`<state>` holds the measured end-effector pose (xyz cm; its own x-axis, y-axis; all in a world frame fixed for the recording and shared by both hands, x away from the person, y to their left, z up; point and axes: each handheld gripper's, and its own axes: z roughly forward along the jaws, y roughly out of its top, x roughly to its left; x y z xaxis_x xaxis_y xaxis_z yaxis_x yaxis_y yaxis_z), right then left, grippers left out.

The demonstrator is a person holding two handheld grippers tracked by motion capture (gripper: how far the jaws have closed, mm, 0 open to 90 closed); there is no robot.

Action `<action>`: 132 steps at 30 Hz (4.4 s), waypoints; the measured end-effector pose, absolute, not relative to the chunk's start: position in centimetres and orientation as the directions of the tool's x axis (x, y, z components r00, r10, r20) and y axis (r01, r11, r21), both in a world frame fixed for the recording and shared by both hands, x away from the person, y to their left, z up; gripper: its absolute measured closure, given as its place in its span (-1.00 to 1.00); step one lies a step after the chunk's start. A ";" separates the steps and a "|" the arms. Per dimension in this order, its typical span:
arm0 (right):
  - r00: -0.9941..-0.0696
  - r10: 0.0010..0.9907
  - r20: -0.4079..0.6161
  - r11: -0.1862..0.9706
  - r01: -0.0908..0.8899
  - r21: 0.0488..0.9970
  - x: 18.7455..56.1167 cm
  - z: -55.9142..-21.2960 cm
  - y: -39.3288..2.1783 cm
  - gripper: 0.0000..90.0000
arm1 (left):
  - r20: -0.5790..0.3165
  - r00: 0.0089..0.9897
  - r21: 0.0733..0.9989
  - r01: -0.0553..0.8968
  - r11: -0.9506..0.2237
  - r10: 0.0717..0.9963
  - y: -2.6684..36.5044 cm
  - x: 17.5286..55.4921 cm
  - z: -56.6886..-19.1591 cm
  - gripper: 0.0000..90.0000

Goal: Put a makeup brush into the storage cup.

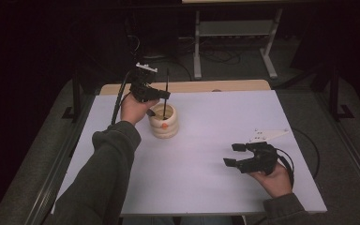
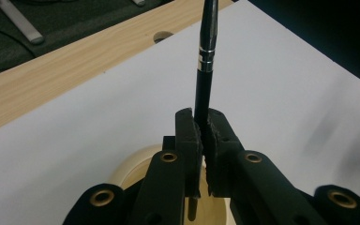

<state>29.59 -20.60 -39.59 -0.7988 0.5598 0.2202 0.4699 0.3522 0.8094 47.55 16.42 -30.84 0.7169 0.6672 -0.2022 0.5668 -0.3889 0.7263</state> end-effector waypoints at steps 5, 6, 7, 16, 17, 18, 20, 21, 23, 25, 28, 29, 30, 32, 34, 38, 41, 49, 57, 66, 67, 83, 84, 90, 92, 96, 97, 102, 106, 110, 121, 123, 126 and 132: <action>-0.800 0.559 0.218 0.353 0.468 0.810 29.6 -39.6 -20.6 -0.36 | -0.205 0.714 0.727 0.569 -0.384 0.669 16.5 47.3 -31.2 0.89; -0.799 0.559 0.220 0.353 0.470 0.809 29.6 -39.6 -20.5 -0.36 | -0.196 0.721 0.723 0.564 -0.398 0.664 16.5 47.2 -31.2 0.89; -0.800 0.559 0.220 0.353 0.470 0.809 29.6 -39.6 -20.5 -0.36 | -0.202 0.717 0.726 0.567 -0.390 0.667 16.4 47.2 -31.3 0.89; -0.801 0.557 0.219 0.354 0.467 0.810 29.6 -39.6 -20.5 -0.36 | -0.197 0.719 0.720 0.567 -0.399 0.667 16.5 47.0 -31.7 0.89; -0.801 0.557 0.220 0.353 0.468 0.810 29.6 -39.6 -20.5 -0.36 | -0.203 0.717 0.723 0.569 -0.392 0.667 16.5 46.9 -31.8 0.89; -0.802 0.556 0.220 0.353 0.467 0.810 29.6 -39.6 -20.5 -0.36 | -0.204 0.718 0.722 0.569 -0.393 0.666 16.5 46.9 -31.8 0.89; -0.802 0.556 0.218 0.354 0.466 0.811 29.6 -39.6 -20.5 -0.36 | -0.203 0.720 0.720 0.569 -0.397 0.664 16.5 46.8 -31.9 0.89; -0.801 0.556 0.220 0.353 0.468 0.810 29.6 -39.6 -20.5 -0.36 | -0.202 0.720 0.720 0.569 -0.397 0.664 16.5 46.8 -31.9 0.89; -0.801 0.556 0.220 0.354 0.468 0.810 29.6 -39.6 -20.5 -0.36 | -0.203 0.718 0.722 0.569 -0.394 0.665 16.5 46.8 -32.0 0.89; -0.801 0.557 0.221 0.352 0.469 0.810 29.6 -39.6 -20.5 -0.36 | -0.209 0.718 0.722 0.572 -0.390 0.664 16.5 46.7 -32.1 0.89; -0.801 0.557 0.221 0.351 0.468 0.811 29.6 -39.6 -20.5 -0.36 | -0.206 0.720 0.721 0.569 -0.395 0.663 16.6 46.6 -32.2 0.89; -0.800 0.557 0.221 0.350 0.468 0.811 29.6 -39.6 -20.5 -0.36 | -0.208 0.718 0.720 0.572 -0.393 0.665 16.6 46.6 -32.2 0.89; -0.800 0.557 0.222 0.350 0.468 0.812 29.6 -39.6 -20.5 -0.36 | -0.203 0.721 0.718 0.570 -0.401 0.662 16.7 46.6 -32.2 0.89; -0.800 0.558 0.221 0.351 0.469 0.811 29.6 -39.6 -20.5 -0.36 | -0.200 0.723 0.716 0.569 -0.404 0.661 16.7 46.6 -32.3 0.89; -0.800 0.558 0.221 0.352 0.469 0.810 29.6 -39.6 -20.5 -0.36 | -0.203 0.719 0.715 0.572 -0.401 0.665 16.7 46.5 -32.4 0.89; -0.801 0.556 0.220 0.354 0.468 0.810 29.6 -39.6 -20.5 -0.36 | -0.207 0.715 0.711 0.579 -0.399 0.668 16.8 46.5 -32.7 0.88; -0.803 0.555 0.219 0.356 0.467 0.810 29.6 -39.6 -20.4 -0.36 | -0.211 0.710 0.711 0.583 -0.392 0.672 16.8 46.5 -33.0 0.88; -0.802 0.556 0.218 0.356 0.466 0.810 29.6 -39.6 -20.4 -0.36 | -0.200 0.711 0.700 0.585 -0.410 0.674 16.6 46.4 -33.5 0.88; -0.802 0.555 0.219 0.355 0.467 0.810 29.6 -39.6 -20.4 -0.36 | -0.191 0.711 0.698 0.584 -0.416 0.677 16.5 46.3 -33.9 0.88; -0.802 0.556 0.219 0.353 0.467 0.811 29.6 -39.6 -20.4 -0.36 | -0.183 0.716 0.697 0.578 -0.425 0.674 16.0 46.3 -34.2 0.70; -0.801 0.556 0.220 0.352 0.467 0.811 29.5 -39.5 -20.5 -0.36 | -0.177 0.715 0.696 0.577 -0.428 0.677 16.1 46.2 -34.1 0.67; -0.792 0.574 0.207 0.350 0.466 0.813 29.5 -39.4 -20.7 -0.37 | -0.165 0.709 0.714 0.565 -0.413 0.685 16.8 44.9 -33.8 0.44; -0.791 0.577 0.203 0.351 0.465 0.813 29.5 -39.4 -20.8 -0.37 | -0.165 0.712 0.715 0.563 -0.414 0.682 16.9 44.8 -33.8 0.44; -0.779 0.601 0.180 0.368 0.470 0.802 29.4 -39.5 -20.9 -0.39 | -0.172 0.725 0.728 0.549 -0.409 0.667 17.1 44.1 -33.6 0.41; -0.774 0.609 0.172 0.370 0.469 0.802 29.3 -39.4 -21.0 -0.39 | -0.168 0.728 0.731 0.544 -0.411 0.665 17.2 43.8 -33.6 0.38; -0.769 0.617 0.169 0.365 0.469 0.804 29.3 -39.4 -21.1 -0.40 | -0.164 0.730 0.734 0.540 -0.413 0.663 17.5 43.1 -33.6 0.33; -0.769 0.618 0.166 0.366 0.468 0.804 29.3 -39.5 -21.1 -0.40 | -0.163 0.729 0.737 0.538 -0.409 0.665 17.6 42.9 -33.6 0.32; -0.765 0.623 0.162 0.370 0.470 0.801 29.3 -39.5 -21.1 -0.40 | -0.172 0.730 0.746 0.535 -0.396 0.662 18.0 42.4 -33.4 0.27; -0.763 0.628 0.156 0.369 0.468 0.803 29.4 -39.5 -21.2 -0.40 | -0.174 0.734 0.750 0.531 -0.395 0.656 18.4 42.0 -33.4 0.25; -0.758 0.633 0.157 0.365 0.471 0.803 29.4 -39.5 -21.4 -0.41 | -0.179 0.736 0.750 0.532 -0.393 0.653 18.7 41.4 -33.6 0.22; -0.754 0.639 0.153 0.363 0.471 0.804 29.3 -39.4 -21.5 -0.41 | -0.181 0.741 0.755 0.526 -0.391 0.647 19.7 40.1 -33.9 0.14; -0.753 0.640 0.154 0.362 0.473 0.804 29.3 -39.4 -21.5 -0.41 | -0.186 0.740 0.757 0.527 -0.386 0.647 19.7 39.8 -34.0 0.12; -0.751 0.641 0.158 0.358 0.474 0.804 29.3 -39.4 -21.5 -0.41 | -0.185 0.743 0.757 0.525 -0.388 0.643 19.9 39.5 -34.3 0.09; -0.749 0.644 0.158 0.357 0.476 0.803 29.4 -39.4 -21.5 -0.41 | -0.191 0.741 0.759 0.528 -0.382 0.644 20.2 38.7 -34.6 0.04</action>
<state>29.36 -21.49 -39.37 -0.7489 0.6436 0.1578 0.4764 0.3575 0.8033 38.74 20.19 -34.65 0.7409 0.6439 -0.1910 0.5275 -0.3820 0.7588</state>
